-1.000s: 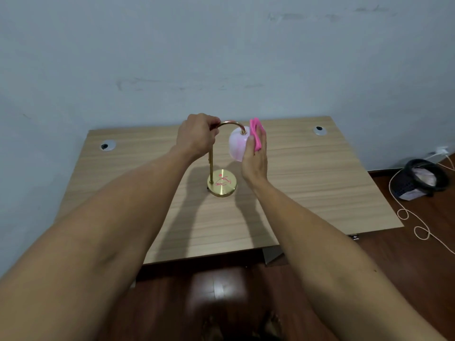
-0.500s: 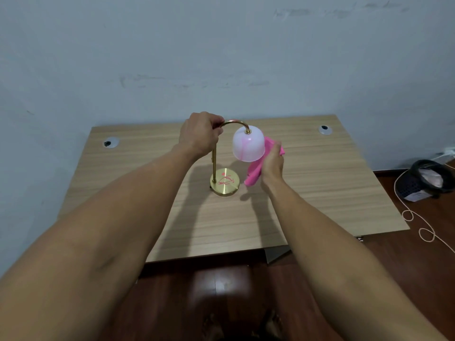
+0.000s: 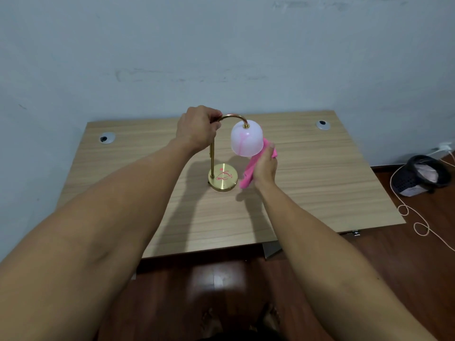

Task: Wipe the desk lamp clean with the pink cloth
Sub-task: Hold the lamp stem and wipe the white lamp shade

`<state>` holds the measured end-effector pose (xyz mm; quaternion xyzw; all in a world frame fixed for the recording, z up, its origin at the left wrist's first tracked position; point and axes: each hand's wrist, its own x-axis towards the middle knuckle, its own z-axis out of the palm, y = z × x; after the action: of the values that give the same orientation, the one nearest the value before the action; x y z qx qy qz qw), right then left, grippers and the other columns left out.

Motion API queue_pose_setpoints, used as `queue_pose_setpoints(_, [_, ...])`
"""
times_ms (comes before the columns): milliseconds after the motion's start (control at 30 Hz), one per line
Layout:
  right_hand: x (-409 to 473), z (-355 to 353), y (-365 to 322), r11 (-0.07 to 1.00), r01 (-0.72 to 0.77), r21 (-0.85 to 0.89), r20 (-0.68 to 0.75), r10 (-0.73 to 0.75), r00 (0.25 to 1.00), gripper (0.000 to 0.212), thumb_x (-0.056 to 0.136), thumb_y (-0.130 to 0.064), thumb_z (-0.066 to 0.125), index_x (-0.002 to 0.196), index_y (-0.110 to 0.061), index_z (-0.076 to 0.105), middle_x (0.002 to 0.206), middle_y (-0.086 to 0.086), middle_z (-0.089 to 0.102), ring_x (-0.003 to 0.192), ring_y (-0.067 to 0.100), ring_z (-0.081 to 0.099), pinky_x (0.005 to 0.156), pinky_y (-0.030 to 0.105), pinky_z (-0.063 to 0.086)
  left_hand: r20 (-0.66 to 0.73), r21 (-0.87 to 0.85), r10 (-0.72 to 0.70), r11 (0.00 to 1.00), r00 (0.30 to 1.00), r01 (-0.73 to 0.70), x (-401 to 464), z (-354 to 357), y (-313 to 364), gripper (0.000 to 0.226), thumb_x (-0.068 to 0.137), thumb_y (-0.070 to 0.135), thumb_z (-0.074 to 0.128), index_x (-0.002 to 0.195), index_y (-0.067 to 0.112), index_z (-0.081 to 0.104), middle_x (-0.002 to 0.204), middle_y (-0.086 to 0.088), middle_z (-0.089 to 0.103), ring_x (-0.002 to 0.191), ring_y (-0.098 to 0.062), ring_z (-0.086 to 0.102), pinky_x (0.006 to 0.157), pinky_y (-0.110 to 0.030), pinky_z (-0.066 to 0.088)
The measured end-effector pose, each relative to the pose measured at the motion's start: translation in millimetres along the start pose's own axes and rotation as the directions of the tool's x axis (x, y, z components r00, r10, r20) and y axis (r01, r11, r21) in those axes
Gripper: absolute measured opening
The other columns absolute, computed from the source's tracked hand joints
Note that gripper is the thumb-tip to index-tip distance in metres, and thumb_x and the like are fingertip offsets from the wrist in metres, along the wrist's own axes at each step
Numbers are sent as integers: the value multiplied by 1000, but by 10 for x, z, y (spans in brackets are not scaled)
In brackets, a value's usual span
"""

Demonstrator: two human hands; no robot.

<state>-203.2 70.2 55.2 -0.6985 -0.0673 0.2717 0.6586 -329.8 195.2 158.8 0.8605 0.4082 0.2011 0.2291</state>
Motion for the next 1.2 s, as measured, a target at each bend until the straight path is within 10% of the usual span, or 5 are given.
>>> queue_pose_setpoints(233, [-226,329,-175,770,568,-290,124,-558,821,59,110,-47,25,163,-22,33,172,-5,24,160,12,16,132,43,13,7,5,11,1000,1000,-11,13,-18,-4,13,92,26,65,97,23,76,85,-3,75,90,-33,67,84,-42,56])
queue_pose_setpoints(600, [-331,-24,253,685,640,-349,255,-587,768,60,114,-31,33,168,-28,7,176,-7,-4,162,11,4,125,37,29,28,-2,5,1000,1000,-5,-1,-54,19,16,93,24,65,102,24,78,95,-3,77,98,-33,67,90,-43,55])
queue_pose_setpoints(767, [-167,0,-146,984,126,-127,30,-123,992,54,92,-73,33,142,-60,48,158,-10,48,93,51,73,46,37,58,35,-9,-4,1000,999,5,-14,-79,25,16,93,24,65,103,24,78,98,-3,78,100,-33,67,92,-43,55])
queue_pose_setpoints(867, [-181,80,-339,991,131,-11,-58,-132,990,58,93,-71,35,141,-49,57,151,-9,57,130,32,63,90,51,62,35,-7,-14,1000,999,14,-18,-79,38,17,94,23,65,104,24,78,100,-2,78,101,-32,67,92,-42,55])
queue_pose_setpoints(1200, [-315,33,330,-55,692,-720,593,-566,573,67,106,-40,21,166,-9,21,175,7,13,162,32,8,128,59,12,45,-11,2,1000,999,-2,-12,-93,7,14,94,23,66,102,22,78,98,-2,79,101,-31,68,93,-41,54])
